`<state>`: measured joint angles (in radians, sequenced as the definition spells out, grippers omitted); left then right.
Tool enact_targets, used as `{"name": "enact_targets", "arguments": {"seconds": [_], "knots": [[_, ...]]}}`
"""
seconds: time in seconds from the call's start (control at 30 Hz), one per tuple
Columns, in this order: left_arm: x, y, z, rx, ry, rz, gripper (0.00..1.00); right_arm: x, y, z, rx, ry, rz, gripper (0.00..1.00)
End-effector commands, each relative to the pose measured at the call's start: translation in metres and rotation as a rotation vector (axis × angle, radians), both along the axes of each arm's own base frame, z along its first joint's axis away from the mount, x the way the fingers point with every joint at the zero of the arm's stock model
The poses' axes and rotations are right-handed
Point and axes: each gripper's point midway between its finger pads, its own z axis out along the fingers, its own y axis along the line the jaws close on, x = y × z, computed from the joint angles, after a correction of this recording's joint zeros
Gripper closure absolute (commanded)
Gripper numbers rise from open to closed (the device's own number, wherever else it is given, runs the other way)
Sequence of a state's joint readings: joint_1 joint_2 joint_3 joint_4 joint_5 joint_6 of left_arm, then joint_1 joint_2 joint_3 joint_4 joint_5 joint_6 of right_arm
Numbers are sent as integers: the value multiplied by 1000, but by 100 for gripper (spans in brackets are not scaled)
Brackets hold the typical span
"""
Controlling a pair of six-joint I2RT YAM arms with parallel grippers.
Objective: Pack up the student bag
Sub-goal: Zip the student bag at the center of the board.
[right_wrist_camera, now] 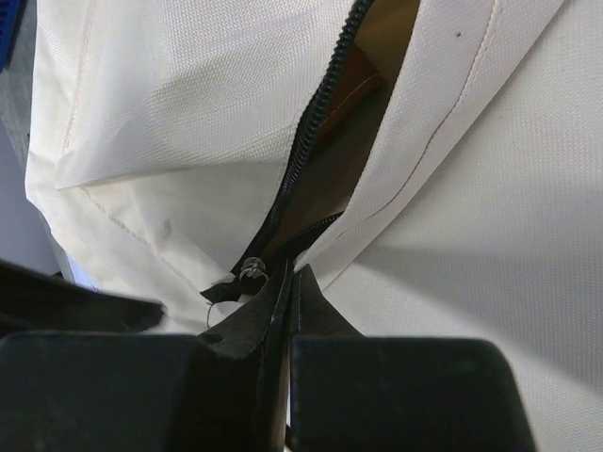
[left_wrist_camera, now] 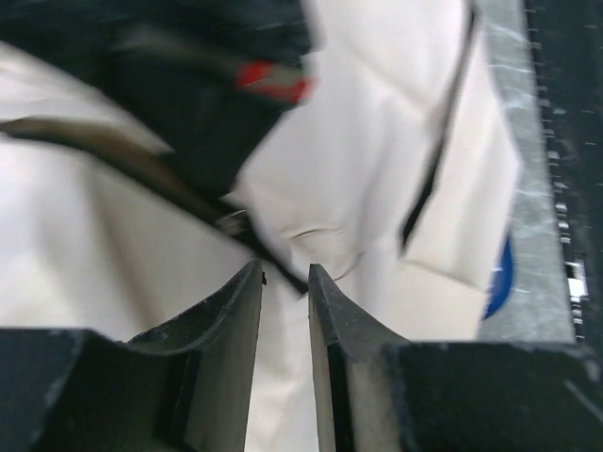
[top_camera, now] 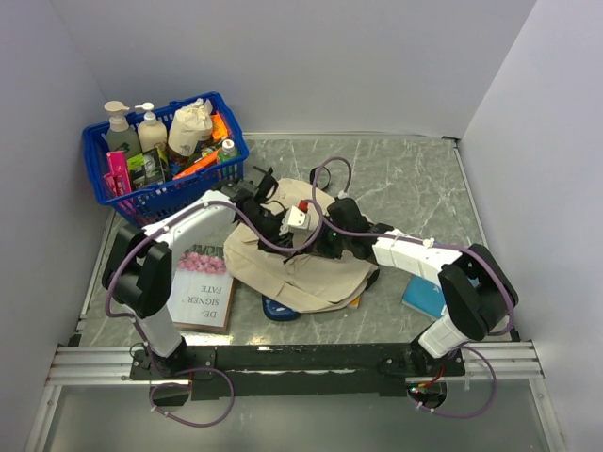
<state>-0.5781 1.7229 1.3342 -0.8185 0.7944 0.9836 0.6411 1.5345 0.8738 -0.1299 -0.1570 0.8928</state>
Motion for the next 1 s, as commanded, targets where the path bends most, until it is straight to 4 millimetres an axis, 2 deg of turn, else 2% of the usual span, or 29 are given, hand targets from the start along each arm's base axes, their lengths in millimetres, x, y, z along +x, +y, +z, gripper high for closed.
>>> {"name": "enact_targets", "arguments": {"seconds": [0.0,0.07,0.1,0.23,0.53,0.67,0.9,0.97], "knots": [[17,-5,20,-53,-63,23,68,-11,-8,5,-3,-22,3,100],[14,-7,17,-56,-48,22,68,-11,-6,9,20,-52,11,100],[10,-6,10,-44,-28,31,68,-18,-7,10,32,-69,23,100],[-1,-10,-7,-14,-6,34,69,-24,-4,24,49,-201,75,100],[-23,-14,-18,18,45,1,69,-27,-2,15,-8,-252,101,100],[-25,-10,-26,48,37,-6,68,-27,-4,16,-8,-259,92,100],[-33,-5,-54,112,25,22,68,-27,-4,16,-5,-264,92,100],[-21,-9,-58,114,-37,64,68,-27,-3,19,3,-271,97,100]]}}
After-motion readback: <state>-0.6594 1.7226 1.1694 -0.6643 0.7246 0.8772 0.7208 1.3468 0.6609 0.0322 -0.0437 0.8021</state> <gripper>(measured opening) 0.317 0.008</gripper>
